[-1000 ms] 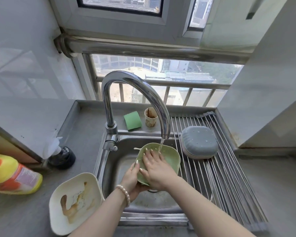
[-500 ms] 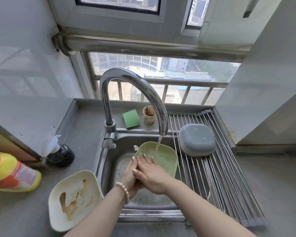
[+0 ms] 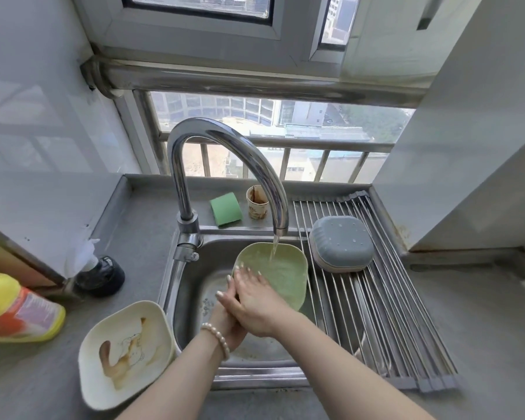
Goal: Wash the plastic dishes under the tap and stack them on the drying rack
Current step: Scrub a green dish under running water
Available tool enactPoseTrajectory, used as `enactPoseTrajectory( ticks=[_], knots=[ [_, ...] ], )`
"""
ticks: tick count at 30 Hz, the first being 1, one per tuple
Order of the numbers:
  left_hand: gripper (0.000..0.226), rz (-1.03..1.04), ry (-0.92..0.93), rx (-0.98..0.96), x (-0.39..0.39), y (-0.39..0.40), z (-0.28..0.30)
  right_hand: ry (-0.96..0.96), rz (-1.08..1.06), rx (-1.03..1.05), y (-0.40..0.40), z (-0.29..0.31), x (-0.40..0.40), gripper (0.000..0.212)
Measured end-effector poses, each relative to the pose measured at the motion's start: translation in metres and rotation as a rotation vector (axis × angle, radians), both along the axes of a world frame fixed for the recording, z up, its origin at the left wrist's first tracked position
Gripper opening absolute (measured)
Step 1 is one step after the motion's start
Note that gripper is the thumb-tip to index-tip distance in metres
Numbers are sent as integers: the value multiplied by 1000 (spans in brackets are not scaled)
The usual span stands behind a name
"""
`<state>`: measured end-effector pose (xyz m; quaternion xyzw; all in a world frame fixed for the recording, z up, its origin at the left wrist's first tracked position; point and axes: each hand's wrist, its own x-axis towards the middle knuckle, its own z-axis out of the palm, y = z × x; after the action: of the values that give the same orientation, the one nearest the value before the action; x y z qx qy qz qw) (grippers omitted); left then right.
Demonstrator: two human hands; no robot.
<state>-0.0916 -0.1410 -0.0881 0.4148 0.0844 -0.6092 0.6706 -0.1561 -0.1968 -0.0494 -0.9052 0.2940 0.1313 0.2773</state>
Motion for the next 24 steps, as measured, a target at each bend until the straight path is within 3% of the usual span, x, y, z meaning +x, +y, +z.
enactPoseTrajectory(
  ticks=[3, 6, 10, 13, 15, 21, 24],
  knots=[
    [58, 2, -186, 128, 13, -2, -3, -52, 139, 41, 4, -2, -22, 60],
    [38, -21, -370, 173, 23, -5, 7, -85, 138, -31, -5, -4, -52, 46],
    [32, -92, -649, 288, 28, -9, 23, -147, 134, -142, -24, -12, -79, 33],
    [32, -166, -619, 424, 32, -11, 26, -141, 46, -213, -32, -19, -83, 60],
    [31, -195, -461, 453, 34, -10, 27, -178, -65, -187, -33, -17, -78, 75],
    [19, -155, -175, 378, 28, -10, 34, -619, -634, 353, -26, -13, -57, 40],
    [33, -40, -365, 341, 22, -14, 21, -724, -798, 541, -32, -5, -45, 43]
  ],
)
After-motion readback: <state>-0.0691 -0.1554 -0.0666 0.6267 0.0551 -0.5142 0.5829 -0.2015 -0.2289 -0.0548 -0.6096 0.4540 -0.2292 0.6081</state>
